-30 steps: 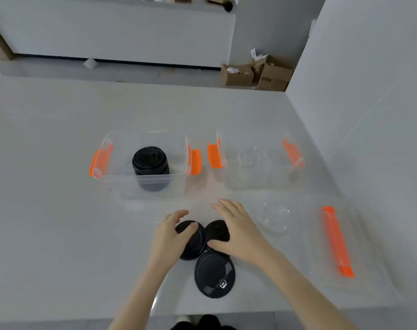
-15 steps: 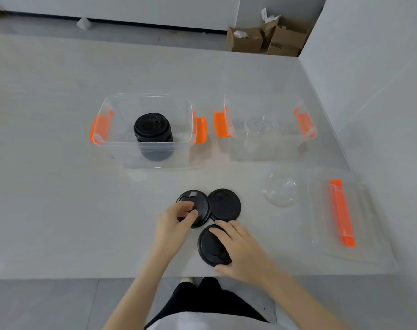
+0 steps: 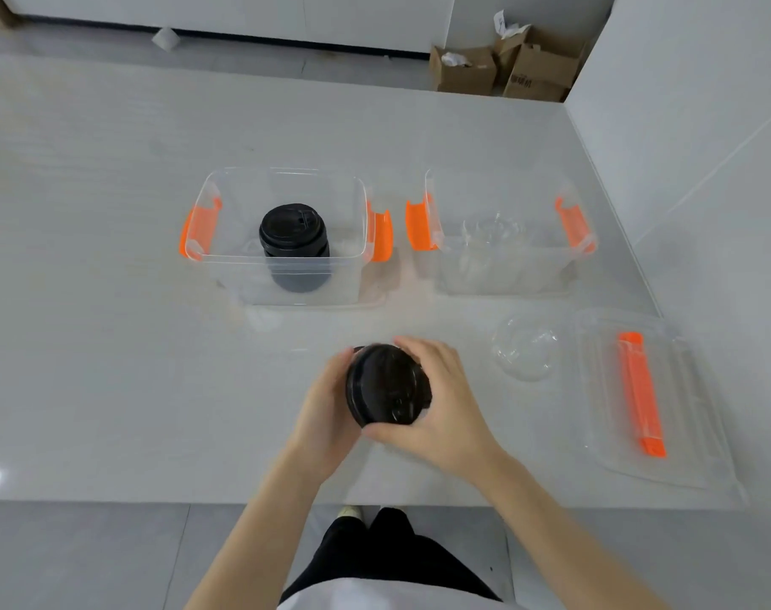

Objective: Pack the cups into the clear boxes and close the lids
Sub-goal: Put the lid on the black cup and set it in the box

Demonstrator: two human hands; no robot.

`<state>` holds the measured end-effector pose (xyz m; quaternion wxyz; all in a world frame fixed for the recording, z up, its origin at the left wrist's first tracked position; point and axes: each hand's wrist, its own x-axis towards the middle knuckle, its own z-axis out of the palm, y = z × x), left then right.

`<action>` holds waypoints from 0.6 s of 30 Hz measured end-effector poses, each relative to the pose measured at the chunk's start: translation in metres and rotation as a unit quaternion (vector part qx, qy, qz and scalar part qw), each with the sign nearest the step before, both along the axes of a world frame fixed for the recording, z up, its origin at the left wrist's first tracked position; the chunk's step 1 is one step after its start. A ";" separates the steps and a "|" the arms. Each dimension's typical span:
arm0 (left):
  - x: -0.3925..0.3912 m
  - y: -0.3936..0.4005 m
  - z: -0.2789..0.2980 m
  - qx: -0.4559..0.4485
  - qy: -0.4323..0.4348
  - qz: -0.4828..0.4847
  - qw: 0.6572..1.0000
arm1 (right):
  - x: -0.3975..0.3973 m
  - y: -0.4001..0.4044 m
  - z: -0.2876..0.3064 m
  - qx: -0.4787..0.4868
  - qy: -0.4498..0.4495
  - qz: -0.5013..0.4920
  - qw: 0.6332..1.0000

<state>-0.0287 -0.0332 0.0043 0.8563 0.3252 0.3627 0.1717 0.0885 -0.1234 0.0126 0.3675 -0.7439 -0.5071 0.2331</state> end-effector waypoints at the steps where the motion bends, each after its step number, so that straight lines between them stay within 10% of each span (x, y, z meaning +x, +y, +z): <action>1: 0.000 0.001 0.003 -0.052 -0.040 0.004 0.998 | -0.003 0.006 0.005 0.010 0.003 -0.003 1.000; 14: -0.038 0.025 -0.003 -0.140 -0.094 0.109 0.980 | -0.008 0.044 -0.008 -0.044 0.018 0.122 0.991; 18: -0.049 0.040 -0.008 -0.134 -0.091 0.173 0.972 | 0.004 0.060 -0.036 -0.176 -0.162 0.189 0.952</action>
